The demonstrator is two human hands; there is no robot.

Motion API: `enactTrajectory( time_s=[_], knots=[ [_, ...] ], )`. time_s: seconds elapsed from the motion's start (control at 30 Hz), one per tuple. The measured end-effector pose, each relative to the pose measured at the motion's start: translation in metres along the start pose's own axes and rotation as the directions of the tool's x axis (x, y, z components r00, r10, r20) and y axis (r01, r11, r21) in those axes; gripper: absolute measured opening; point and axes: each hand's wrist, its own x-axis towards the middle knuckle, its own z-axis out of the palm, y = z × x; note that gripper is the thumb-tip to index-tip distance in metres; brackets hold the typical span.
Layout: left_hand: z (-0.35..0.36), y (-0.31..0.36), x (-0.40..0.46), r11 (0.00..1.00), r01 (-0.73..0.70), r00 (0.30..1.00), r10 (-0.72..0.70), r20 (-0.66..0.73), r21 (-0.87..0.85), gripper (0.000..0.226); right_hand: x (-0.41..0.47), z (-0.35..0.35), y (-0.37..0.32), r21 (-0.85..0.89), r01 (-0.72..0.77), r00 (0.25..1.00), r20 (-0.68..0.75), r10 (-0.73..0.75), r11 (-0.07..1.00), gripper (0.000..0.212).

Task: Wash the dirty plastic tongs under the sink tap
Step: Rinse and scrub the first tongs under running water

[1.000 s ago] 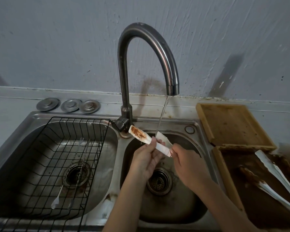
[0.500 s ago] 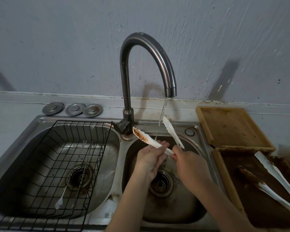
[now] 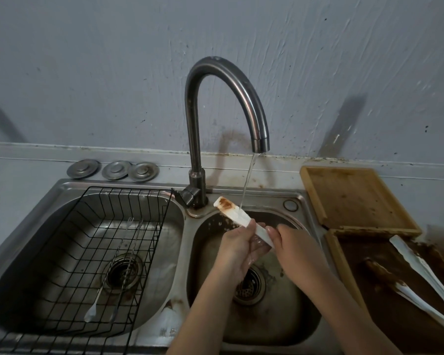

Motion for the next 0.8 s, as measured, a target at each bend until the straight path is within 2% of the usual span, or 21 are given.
enactTrajectory(
  time_s=[0.17, 0.37, 0.5, 0.57, 0.63, 0.73, 0.8],
  knots=[
    [-0.006, 0.006, 0.005, 0.99, 0.043, 0.997, -0.051, -0.054, -0.133, 0.03, -0.002, -0.007, 0.01, 0.001, 0.007, 1.0, 0.013, -0.007, 1.0, 0.043],
    [-0.005, 0.0, 0.004, 0.996, 0.09, 0.994, -0.091, -0.053, -0.026, 0.023, -0.005, -0.014, 0.02, 0.014, -0.009, 0.998, 0.059, 0.009, 1.0, 0.044],
    [-0.013, 0.008, 0.007, 0.945, 0.21, 0.978, -0.206, 0.041, -0.253, 0.061, -0.006, -0.018, 0.031, -0.007, 0.032, 0.997, 0.067, -0.031, 0.999, 0.046],
    [-0.016, 0.008, 0.008, 0.921, 0.257, 0.966, -0.245, 0.08, -0.293, 0.076, -0.006, -0.016, 0.032, -0.018, 0.057, 0.996, 0.063, -0.056, 0.998, 0.046],
    [-0.015, 0.004, 0.008, 0.934, 0.266, 0.964, -0.252, 0.089, -0.239, 0.072, -0.006, -0.013, 0.031, -0.03, 0.073, 0.996, 0.052, -0.072, 0.997, 0.046],
    [-0.013, 0.0, 0.007, 0.95, 0.283, 0.957, -0.271, 0.103, -0.128, 0.052, -0.006, -0.013, 0.033, -0.029, 0.065, 0.994, 0.088, -0.062, 0.997, 0.043],
    [-0.015, 0.002, 0.008, 0.937, 0.316, 0.946, -0.299, 0.124, -0.148, 0.06, -0.006, -0.014, 0.036, -0.02, 0.067, 0.992, 0.112, -0.064, 0.998, 0.041]
  ],
)
